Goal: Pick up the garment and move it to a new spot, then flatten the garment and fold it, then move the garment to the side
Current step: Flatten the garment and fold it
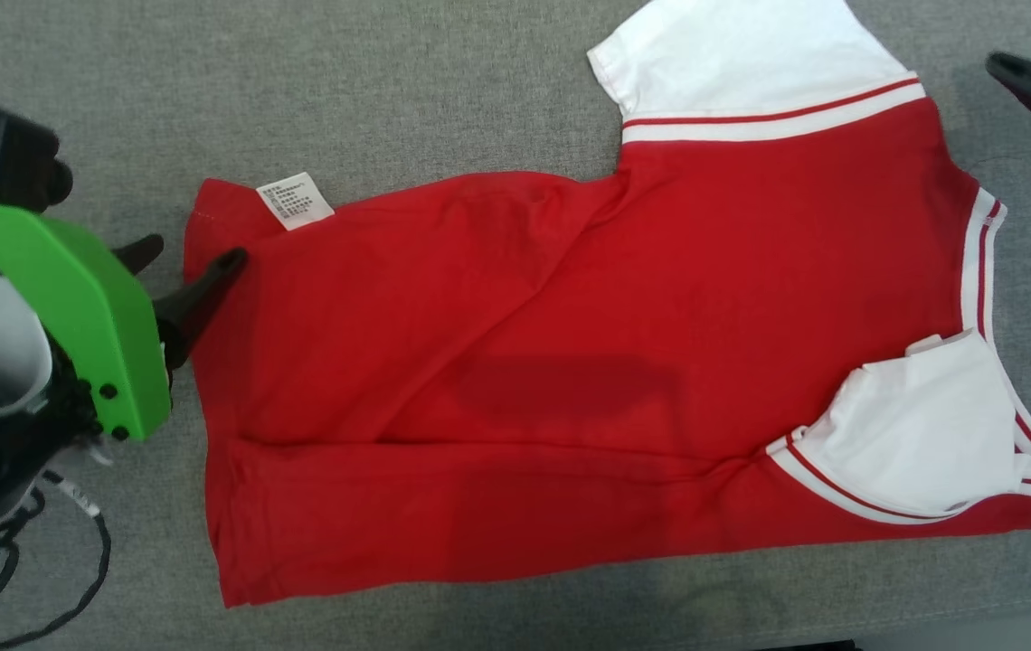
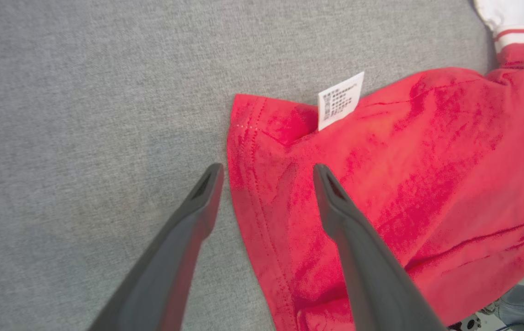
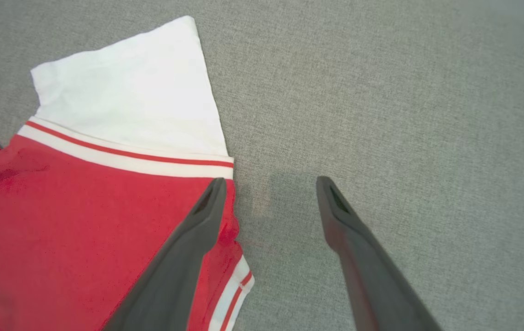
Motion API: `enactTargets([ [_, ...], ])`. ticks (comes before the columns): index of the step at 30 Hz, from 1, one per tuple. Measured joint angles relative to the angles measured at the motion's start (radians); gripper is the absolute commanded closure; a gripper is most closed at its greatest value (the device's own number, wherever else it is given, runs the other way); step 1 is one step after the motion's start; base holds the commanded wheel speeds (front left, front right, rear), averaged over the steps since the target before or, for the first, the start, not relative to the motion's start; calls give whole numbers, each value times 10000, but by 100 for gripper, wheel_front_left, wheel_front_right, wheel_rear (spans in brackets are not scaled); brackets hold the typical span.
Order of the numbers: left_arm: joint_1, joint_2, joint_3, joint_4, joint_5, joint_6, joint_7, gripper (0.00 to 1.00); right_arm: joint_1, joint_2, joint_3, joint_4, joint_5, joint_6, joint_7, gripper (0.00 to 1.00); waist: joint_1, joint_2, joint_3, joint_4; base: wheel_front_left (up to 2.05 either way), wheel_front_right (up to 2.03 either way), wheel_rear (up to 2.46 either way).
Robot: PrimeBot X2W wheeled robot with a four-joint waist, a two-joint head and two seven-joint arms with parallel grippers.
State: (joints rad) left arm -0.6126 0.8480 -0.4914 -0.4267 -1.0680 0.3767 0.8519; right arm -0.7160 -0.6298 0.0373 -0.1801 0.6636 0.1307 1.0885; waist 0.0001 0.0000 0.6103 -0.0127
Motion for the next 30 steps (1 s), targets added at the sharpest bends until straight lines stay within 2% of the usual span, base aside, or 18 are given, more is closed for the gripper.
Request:
enactTargets([
  [5,-1581,-627,-692,1197,334,-199,855,0,-2080,688,1267,1312,-600,0,-40,0,1,0,700,-14,0,0,0],
  [11,-2226,-1058,-897,1793,249,-414,1241,0,-3273,1277,2079,2489,-683,0,-360,0,1,0,1073,-33,0,0,0],
  [12,-2232,-1101,-911,1806,165,-443,1275,9,-3331,1302,2222,2617,-683,0,-412,0,1,0,1061,-30,0,0,0],
  [15,-2230,-1160,-1066,1847,136,-581,1342,62,-3429,1338,2399,2924,-648,0,-623,0,0,0,991,56,0,0,0],
  [16,-2222,-1183,-1120,1881,136,-602,1354,62,-3467,1379,2431,3053,-644,-2,-673,0,1,0,961,100,0,0,0],
  [17,-2218,-1229,-1151,1916,136,-614,1346,78,-3521,1402,2472,3143,-650,0,-717,0,1,0,936,142,0,0,0],
  [18,-2214,-1294,-1166,1969,140,-614,1310,100,-3581,1419,2500,3254,-675,0,-756,0,0,0,916,183,0,0,0],
  [29,-2317,-1753,-1264,2345,397,-903,706,100,-3856,1505,2428,4368,-1166,0,-976,0,-1,0,940,666,0,0,0],
  [30,-2389,-1758,-1243,2370,428,-905,662,100,-3922,1532,2418,4449,-1233,0,-1035,61,0,0,957,702,0,0,0],
])
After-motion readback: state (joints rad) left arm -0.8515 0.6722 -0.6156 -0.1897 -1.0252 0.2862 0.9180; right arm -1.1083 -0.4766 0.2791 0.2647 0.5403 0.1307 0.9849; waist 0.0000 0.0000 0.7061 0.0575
